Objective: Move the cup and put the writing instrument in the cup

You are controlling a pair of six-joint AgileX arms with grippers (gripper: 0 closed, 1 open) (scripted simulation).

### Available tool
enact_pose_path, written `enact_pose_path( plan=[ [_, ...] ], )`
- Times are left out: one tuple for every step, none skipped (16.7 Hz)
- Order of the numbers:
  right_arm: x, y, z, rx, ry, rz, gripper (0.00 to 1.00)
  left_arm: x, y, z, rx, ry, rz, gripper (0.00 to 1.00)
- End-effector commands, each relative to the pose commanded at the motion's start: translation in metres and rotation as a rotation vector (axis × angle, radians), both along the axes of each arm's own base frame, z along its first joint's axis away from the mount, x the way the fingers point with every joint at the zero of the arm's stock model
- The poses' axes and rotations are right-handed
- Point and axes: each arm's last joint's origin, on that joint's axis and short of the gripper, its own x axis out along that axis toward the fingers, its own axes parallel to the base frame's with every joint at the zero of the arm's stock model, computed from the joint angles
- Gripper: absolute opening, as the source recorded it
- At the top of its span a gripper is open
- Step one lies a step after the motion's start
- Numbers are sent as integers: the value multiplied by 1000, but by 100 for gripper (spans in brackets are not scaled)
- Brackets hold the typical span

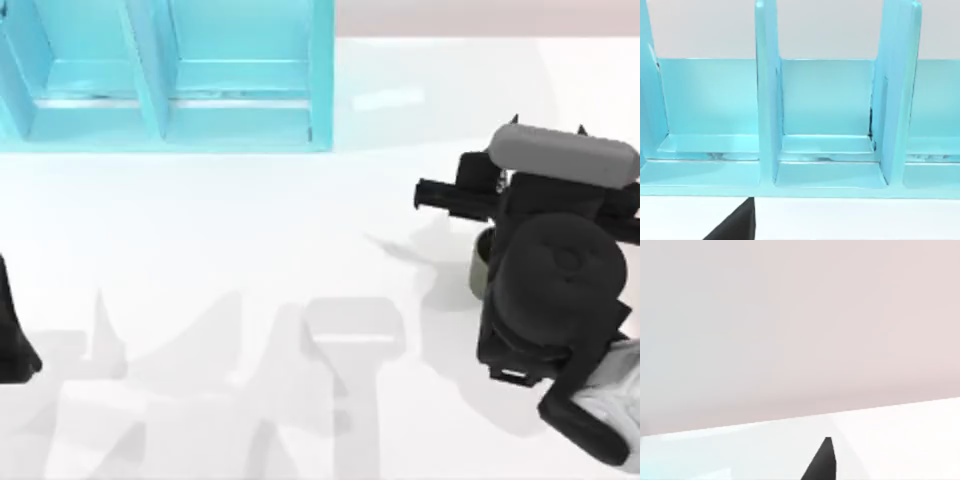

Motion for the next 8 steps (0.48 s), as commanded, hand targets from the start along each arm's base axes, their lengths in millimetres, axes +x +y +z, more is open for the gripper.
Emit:
enact_pose_path(
  plan=[
    [0, 0, 0, 0, 0, 0, 90, 0, 0, 0, 0, 0, 0, 100],
    [0, 0, 0, 0, 0, 0, 98, 0, 0, 0, 0, 0, 0, 100],
    [0, 0, 0, 0, 0, 0, 100, 0, 0, 0, 0, 0, 0, 100],
    [0, 0, 0, 0, 0, 0, 100, 0, 0, 0, 0, 0, 0, 100],
    [0, 0, 0, 0, 0, 0, 100, 0, 0, 0, 0, 0, 0, 100],
    [0, 0, 0, 0, 0, 0, 100, 0, 0, 0, 0, 0, 0, 100],
    [0, 0, 0, 0, 0, 0, 100, 0, 0, 0, 0, 0, 0, 100],
    [0, 0, 0, 0, 0, 0, 100, 0, 0, 0, 0, 0, 0, 100]
  ],
)
